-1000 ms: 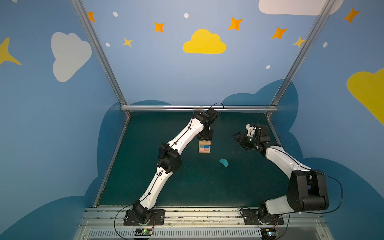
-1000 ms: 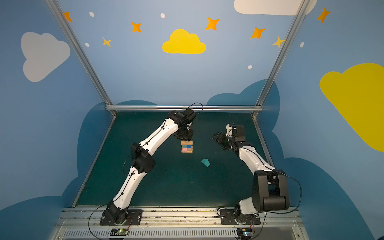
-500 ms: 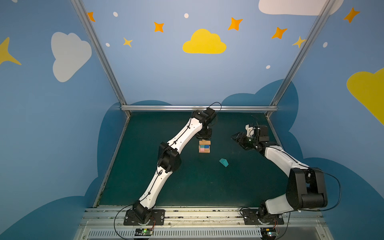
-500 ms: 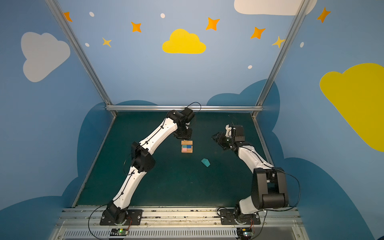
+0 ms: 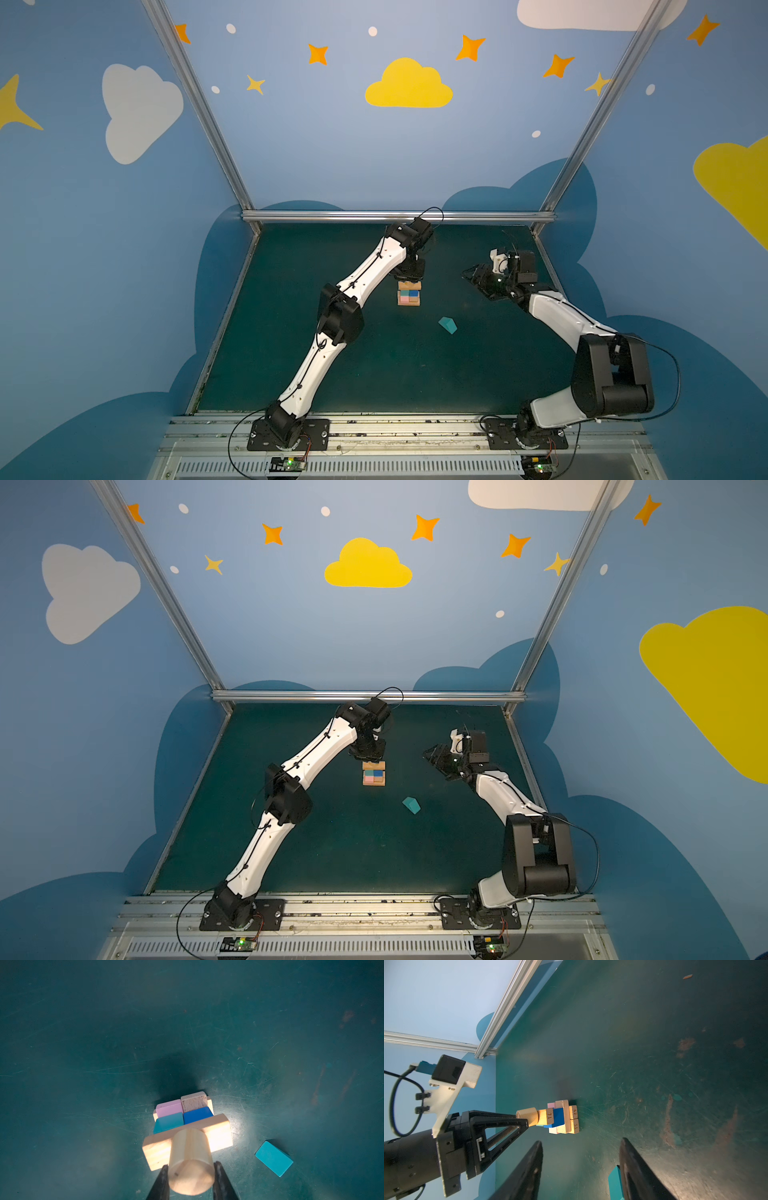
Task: Build the wood block tower
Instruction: 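Lower the wooden cylinder onto the plank atop the tower with the left gripper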
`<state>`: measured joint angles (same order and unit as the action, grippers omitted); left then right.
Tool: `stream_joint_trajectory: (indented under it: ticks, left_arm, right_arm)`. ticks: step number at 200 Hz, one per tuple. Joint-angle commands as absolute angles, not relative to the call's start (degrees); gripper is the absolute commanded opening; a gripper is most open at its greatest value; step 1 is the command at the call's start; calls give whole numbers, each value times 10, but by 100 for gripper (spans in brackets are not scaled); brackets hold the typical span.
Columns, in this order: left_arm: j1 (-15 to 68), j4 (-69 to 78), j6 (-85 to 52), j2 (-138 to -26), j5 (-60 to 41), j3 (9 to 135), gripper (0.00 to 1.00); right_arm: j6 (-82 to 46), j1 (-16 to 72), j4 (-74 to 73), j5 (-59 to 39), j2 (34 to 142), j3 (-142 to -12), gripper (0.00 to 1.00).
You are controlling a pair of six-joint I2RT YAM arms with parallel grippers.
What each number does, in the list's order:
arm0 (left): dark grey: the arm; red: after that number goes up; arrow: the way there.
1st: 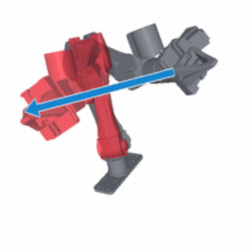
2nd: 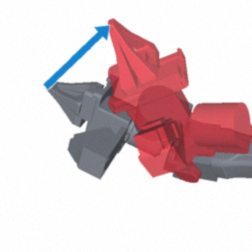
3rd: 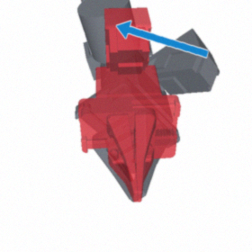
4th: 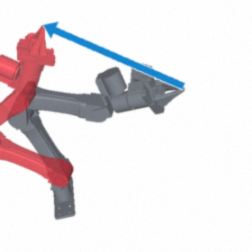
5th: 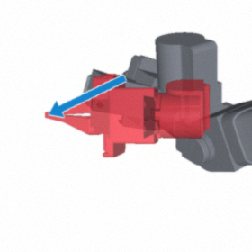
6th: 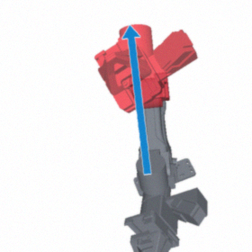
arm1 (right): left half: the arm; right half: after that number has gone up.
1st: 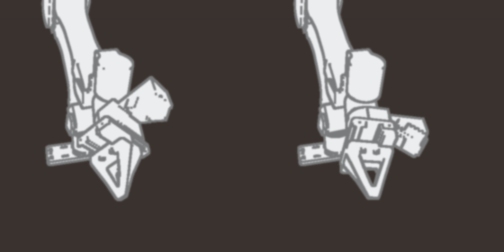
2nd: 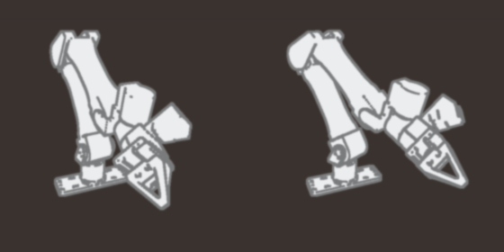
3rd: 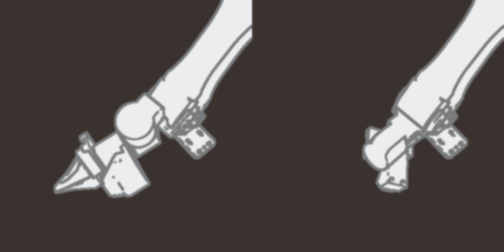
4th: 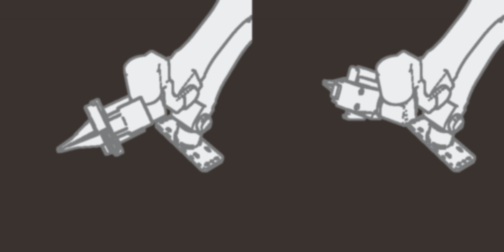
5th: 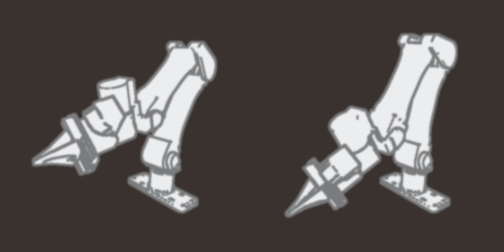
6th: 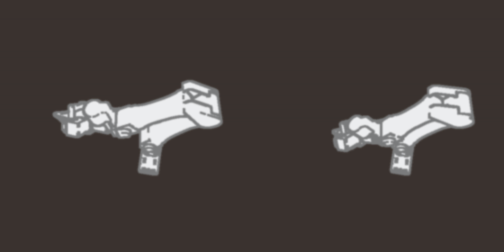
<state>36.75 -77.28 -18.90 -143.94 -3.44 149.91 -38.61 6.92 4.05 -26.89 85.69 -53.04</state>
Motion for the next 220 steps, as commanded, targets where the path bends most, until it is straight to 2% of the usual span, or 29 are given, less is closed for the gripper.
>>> stream_joint_trajectory:
  ticks: [1,61,140,220]
  left_arm:
    - [366,-777,-192,-1449,-35,1513,21]
    - [366,-778,-192,-1450,-35,1513,25]
    - [365,-774,-195,-1451,-40,1513,41]
    - [366,-772,-198,-1450,-41,1514,46]
  right_arm:
    - [-383,67,34,-273,860,-536,57]
    - [-383,67,35,-272,860,-536,57]
    - [-383,67,35,-273,861,-535,57]
    - [-382,67,36,-272,860,-535,57]
